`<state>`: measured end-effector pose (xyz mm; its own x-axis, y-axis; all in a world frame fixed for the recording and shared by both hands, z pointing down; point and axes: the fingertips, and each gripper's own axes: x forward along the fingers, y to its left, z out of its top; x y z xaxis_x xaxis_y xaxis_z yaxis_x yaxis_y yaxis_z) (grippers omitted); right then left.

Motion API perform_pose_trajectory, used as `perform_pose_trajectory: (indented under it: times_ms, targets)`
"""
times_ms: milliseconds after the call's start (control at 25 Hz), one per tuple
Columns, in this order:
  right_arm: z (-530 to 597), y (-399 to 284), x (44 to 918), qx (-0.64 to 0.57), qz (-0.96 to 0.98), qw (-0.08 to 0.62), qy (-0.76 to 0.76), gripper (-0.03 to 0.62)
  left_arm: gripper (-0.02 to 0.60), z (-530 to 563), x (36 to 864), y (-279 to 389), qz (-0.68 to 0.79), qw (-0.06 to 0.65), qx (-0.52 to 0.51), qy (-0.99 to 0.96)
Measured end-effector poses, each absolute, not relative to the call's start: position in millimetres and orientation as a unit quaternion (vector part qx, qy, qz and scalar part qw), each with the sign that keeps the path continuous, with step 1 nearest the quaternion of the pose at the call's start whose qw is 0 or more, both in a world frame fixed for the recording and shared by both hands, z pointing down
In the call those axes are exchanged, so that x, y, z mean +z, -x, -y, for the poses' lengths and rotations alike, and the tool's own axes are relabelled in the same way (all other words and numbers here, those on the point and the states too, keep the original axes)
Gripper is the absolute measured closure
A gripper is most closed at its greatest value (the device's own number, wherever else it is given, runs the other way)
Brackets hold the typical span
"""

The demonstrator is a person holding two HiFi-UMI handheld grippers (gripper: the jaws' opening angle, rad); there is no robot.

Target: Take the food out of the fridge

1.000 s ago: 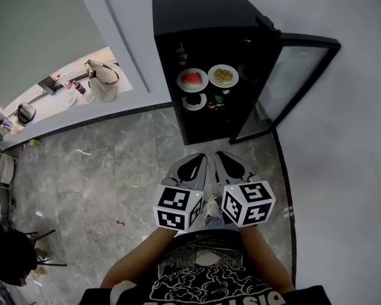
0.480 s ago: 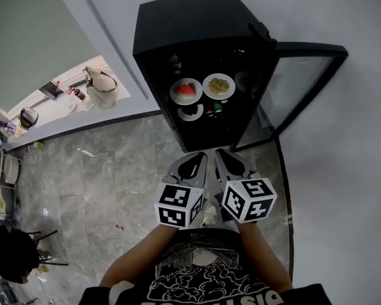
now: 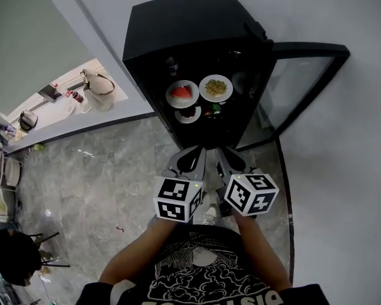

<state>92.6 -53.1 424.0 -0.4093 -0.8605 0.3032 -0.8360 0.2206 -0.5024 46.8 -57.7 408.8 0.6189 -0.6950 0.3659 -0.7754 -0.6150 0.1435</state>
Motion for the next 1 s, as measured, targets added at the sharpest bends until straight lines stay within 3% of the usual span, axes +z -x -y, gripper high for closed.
perform_pose_trajectory:
  times_ms: [1000]
  targets:
    - [235,-155,551,-0.449,-0.653,0.214,0.571,0.591,0.580,218,472,-74,0.365,0.153,0.119,-0.910]
